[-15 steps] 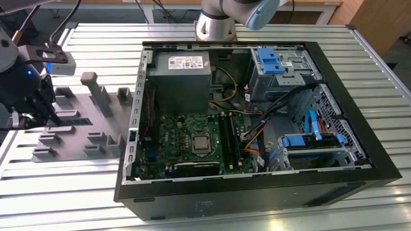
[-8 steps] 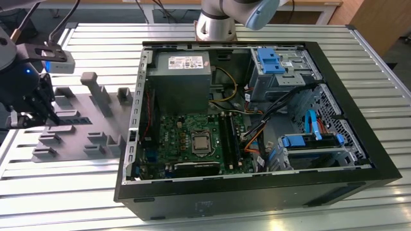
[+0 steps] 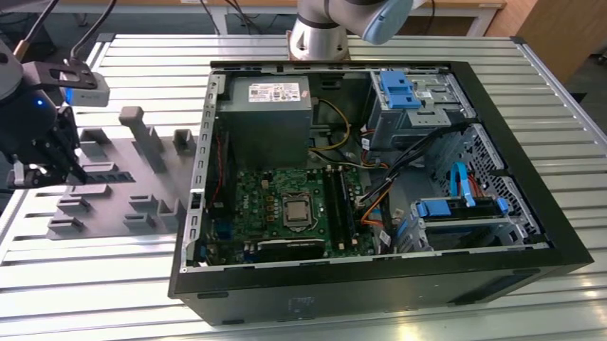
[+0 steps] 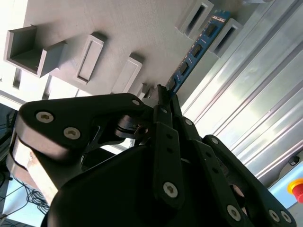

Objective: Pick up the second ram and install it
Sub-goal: 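Pick up the second ram and move it above second insertion slot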

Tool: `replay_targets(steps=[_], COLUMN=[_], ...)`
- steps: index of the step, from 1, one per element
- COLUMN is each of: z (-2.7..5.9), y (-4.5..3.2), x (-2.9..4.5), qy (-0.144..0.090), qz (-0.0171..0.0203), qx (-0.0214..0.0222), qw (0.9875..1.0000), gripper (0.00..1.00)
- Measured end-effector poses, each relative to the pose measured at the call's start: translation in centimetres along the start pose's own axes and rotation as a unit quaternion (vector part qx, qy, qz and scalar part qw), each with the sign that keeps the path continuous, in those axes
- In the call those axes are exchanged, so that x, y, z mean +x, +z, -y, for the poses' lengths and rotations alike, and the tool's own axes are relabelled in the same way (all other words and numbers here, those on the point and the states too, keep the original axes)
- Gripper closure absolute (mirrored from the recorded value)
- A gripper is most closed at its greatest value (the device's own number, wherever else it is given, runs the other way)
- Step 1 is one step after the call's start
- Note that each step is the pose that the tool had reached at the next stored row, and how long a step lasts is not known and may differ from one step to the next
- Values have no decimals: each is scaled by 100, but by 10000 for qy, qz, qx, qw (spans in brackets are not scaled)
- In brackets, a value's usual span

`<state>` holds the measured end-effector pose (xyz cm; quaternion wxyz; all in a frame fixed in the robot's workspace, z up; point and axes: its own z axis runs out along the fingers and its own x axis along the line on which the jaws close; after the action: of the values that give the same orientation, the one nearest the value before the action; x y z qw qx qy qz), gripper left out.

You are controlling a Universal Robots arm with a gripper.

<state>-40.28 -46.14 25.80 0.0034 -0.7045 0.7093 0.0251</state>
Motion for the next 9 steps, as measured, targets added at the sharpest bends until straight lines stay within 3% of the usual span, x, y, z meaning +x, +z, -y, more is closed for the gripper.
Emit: replay_targets(steps=[9], z=[-1], y=[-42], x=[-2], qy=[0], qz=[1], qx=[0], qw=[10000], gripper=[86])
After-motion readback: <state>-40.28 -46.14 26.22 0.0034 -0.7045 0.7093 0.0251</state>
